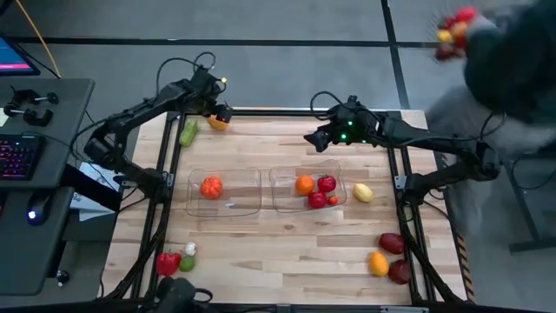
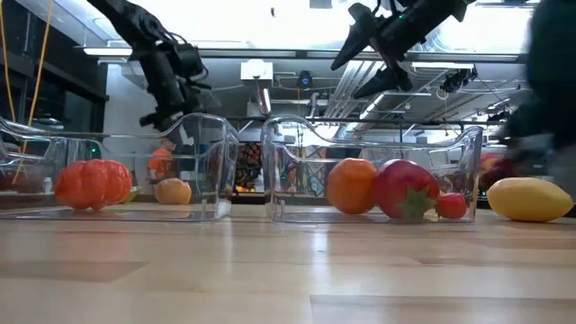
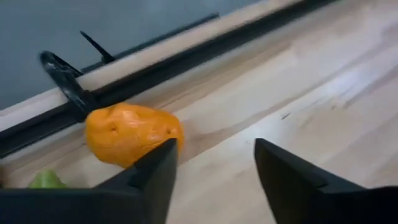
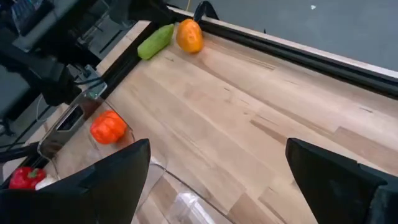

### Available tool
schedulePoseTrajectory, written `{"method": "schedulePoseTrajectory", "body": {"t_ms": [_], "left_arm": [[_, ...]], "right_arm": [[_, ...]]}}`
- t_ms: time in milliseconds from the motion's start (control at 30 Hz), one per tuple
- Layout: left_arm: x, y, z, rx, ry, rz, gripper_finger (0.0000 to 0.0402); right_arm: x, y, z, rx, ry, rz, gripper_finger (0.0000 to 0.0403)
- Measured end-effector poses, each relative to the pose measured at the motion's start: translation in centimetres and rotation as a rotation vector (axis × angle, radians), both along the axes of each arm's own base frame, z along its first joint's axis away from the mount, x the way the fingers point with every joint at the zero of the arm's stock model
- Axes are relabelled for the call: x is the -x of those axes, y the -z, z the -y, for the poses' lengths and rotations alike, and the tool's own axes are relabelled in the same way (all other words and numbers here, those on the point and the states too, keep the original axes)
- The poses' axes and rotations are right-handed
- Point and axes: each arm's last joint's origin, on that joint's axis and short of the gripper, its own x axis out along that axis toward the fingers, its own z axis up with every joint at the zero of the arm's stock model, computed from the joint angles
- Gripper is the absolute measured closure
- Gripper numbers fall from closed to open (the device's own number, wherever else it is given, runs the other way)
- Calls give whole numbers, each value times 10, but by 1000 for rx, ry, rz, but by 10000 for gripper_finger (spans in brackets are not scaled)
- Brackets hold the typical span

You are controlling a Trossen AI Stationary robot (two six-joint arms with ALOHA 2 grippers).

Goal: Sort produce into baskets
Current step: Put the top brown potato into the left transparent bin

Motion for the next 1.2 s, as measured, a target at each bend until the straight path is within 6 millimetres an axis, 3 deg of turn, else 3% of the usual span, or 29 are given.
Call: {"method": "schedulePoseTrajectory", "body": {"t_ms": [200, 400, 600, 833, 1000, 1200], "left_arm": [[-5, 20, -8, 22, 54, -96, 115], [-1, 29, -16, -7, 51, -191, 76], [-4, 28, -27, -12, 139, -274, 68], [-34, 19, -37, -137, 538, -542, 68], [-54, 38, -36, -54, 749, -747, 68], [-64, 66, -26, 85, 886, -1000, 69]], "right_arm": [[-2, 0, 0, -30, -12, 19, 33], [-3, -2, 0, -42, -3, 50, 33], [-4, -2, 0, -58, 10, 66, 33], [-4, -2, 0, -78, 22, 73, 33], [-5, -2, -4, -80, 8, 73, 33], [-7, -2, -8, -70, 4, 69, 33]]}}
